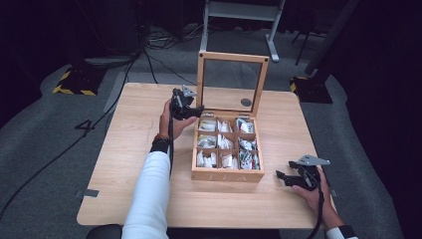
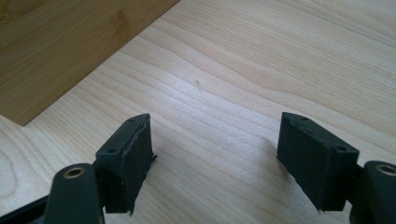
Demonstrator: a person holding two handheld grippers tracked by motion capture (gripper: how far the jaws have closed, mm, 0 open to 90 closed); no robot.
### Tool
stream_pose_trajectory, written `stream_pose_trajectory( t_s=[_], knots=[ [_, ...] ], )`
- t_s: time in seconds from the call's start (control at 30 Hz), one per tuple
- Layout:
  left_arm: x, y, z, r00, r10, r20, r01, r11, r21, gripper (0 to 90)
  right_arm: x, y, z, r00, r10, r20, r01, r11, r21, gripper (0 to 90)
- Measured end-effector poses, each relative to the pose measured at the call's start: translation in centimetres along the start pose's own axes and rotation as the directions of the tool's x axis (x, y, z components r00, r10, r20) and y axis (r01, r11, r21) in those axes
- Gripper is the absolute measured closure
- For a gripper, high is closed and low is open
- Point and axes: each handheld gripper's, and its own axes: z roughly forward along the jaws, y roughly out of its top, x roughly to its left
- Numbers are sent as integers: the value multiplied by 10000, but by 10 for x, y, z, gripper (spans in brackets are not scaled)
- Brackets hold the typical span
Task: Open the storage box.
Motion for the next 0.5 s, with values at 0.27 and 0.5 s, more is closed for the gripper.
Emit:
stream_pose_trajectory(
  t_s=[0.27,0.5],
  knots=[
    [4,-9,-35,9981,615,52,-616,9968,509,269,0,1,-1,10000,16,-15,-16,10000,92,294],
    [1,-25,-57,9922,1238,150,-1244,9911,478,237,0,2,0,10000,26,-2,-26,9999,104,296]
  ],
)
